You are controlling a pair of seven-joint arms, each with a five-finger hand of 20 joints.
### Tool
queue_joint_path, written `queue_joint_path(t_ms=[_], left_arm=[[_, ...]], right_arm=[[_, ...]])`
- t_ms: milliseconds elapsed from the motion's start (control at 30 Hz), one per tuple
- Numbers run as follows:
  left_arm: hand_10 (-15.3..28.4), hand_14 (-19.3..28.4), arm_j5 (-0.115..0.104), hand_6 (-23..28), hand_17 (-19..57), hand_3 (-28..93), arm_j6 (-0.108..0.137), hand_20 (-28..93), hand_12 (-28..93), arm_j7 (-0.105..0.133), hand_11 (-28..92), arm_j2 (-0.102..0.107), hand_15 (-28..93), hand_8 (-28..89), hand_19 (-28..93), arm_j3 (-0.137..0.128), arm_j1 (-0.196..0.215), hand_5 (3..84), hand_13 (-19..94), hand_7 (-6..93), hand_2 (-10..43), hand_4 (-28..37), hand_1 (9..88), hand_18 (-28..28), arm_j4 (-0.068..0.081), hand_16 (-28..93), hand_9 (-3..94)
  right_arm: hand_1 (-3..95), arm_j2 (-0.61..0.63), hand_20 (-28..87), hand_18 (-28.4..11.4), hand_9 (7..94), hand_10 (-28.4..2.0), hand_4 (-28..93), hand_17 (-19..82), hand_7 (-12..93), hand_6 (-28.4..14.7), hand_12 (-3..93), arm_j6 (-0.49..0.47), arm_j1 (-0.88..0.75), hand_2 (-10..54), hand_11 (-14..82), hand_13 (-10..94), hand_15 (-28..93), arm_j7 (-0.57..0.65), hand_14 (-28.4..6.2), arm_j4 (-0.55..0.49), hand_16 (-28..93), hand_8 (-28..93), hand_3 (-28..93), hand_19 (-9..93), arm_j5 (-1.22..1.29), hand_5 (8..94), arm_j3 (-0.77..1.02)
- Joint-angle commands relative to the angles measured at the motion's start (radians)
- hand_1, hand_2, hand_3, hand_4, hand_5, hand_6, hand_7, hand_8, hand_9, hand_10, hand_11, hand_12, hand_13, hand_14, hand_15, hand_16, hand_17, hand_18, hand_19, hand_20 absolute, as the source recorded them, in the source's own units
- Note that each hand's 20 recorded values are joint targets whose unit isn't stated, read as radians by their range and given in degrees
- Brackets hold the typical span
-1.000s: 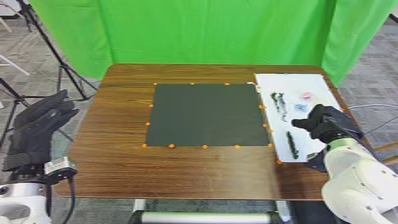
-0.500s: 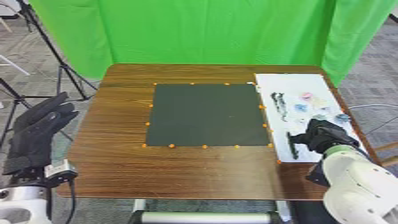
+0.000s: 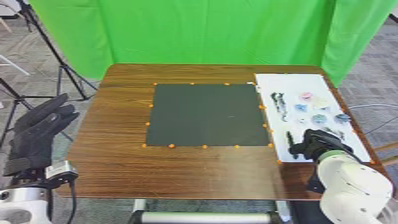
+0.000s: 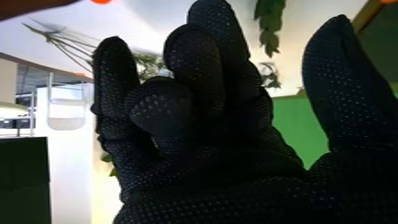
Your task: Arrange flowers
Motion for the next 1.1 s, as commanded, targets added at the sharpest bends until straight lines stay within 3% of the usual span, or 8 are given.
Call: queue_joint_path(t_ms=[33,133,533,567,600,767,867,1100], left_arm=[[19.4,25.4,-0.014,8.8,-10.7,81,0.011,4,7,0.007,36,0.014,61,-11,56,0.007,0.012,37.8,21,16.5,4.4,-21.0,25.3,20.7,-0.006,-16,33.7],[19.4,25.4,-0.024,8.9,-10.7,81,0.018,4,7,0.012,36,0.021,61,-11,56,0.01,0.013,37.8,21,16.5,4.4,-21.0,25.2,20.7,-0.005,-16,33.7],[19.4,25.5,-0.023,9.0,-10.7,81,0.015,4,7,0.008,36,0.014,61,-11,56,0.005,0.023,37.9,21,16.3,4.6,-20.9,25.4,20.7,-0.008,-16,33.6],[19.4,25.5,-0.018,9.0,-10.7,81,0.011,4,7,0.0,36,0.011,61,-11,56,0.003,0.024,37.8,21,16.2,4.5,-20.9,25.4,20.7,-0.01,-16,33.6],[19.4,25.5,-0.026,9.0,-10.7,81,0.016,4,7,0.01,36,0.018,61,-11,56,0.004,0.024,37.8,21,16.2,4.6,-20.9,25.4,20.7,-0.009,-16,33.6],[19.4,25.5,-0.021,9.0,-10.7,81,0.012,4,7,-0.002,36,0.008,61,-11,56,-0.006,0.032,37.8,21,16.2,4.6,-20.8,25.3,20.7,-0.012,-16,33.4],[19.4,25.5,-0.023,9.1,-10.7,81,0.01,4,7,-0.001,36,0.004,61,-11,56,-0.013,0.037,37.9,21,16.1,4.6,-21.0,25.5,20.7,-0.015,-16,33.4],[19.4,25.5,-0.022,9.1,-10.8,81,0.01,4,7,-0.012,36,0.002,61,-11,56,-0.026,0.045,37.8,21,16.1,4.6,-20.9,25.4,20.7,-0.019,-16,33.3]], right_arm=[[25.2,0.0,2,-28.4,67.1,-21.4,-18,36,49,-10.1,28.6,-0.014,0.036,6.8,61.4,70,83,0.024,-15.9,0.041,24,-12,70,93,-0.013,65.2,-0.046],[25.2,-0.003,2,-28.4,67.0,-21.6,-18,36,49,-10.1,28.6,-0.023,0.053,6.8,61.4,70,83,0.026,-15.9,0.055,24,-12,70,93,-0.01,65.2,-0.064],[27.7,-0.008,2,-28.4,67.7,-21.1,-18,36,52,-9.4,28.3,-0.049,0.119,6.5,61.9,70,83,0.033,-15.5,0.109,24,-12,70,93,-0.038,65.5,-0.148],[27.9,-0.012,2,-28.4,67.7,-21.0,-18,36,52,-9.4,28.3,-0.062,0.113,6.4,61.9,70,83,0.033,-15.4,0.11,24,-12,71,93,-0.04,65.5,-0.147],[28.6,-0.009,2,-28.4,67.8,-21.0,-18,36,52,-9.3,28.4,-0.063,0.119,6.0,62.1,70,83,0.032,-15.5,0.114,24,-12,71,93,-0.043,65.6,-0.155],[32.3,-0.017,3,-28.2,68.3,-20.5,-19,37,55,-8.5,28.6,-0.088,0.109,4.6,62.8,71,84,0.044,-15.2,0.129,24,-12,72,93,-0.041,66.3,-0.159],[38.4,-0.025,3,-27.9,69.2,-19.6,-22,37,54,-7.6,29.3,-0.101,0.097,1.8,63.8,71,84,0.03,-14.7,0.137,24,12,72,93,-0.049,65.7,-0.149],[45.9,0.002,9,-26.5,73.6,-17.2,-25,39,55,-5.8,30.7,0.015,0.076,1.9,65.3,74,86,-0.002,-12.8,0.137,25,19,73,93,-0.073,69.1,-0.166]])
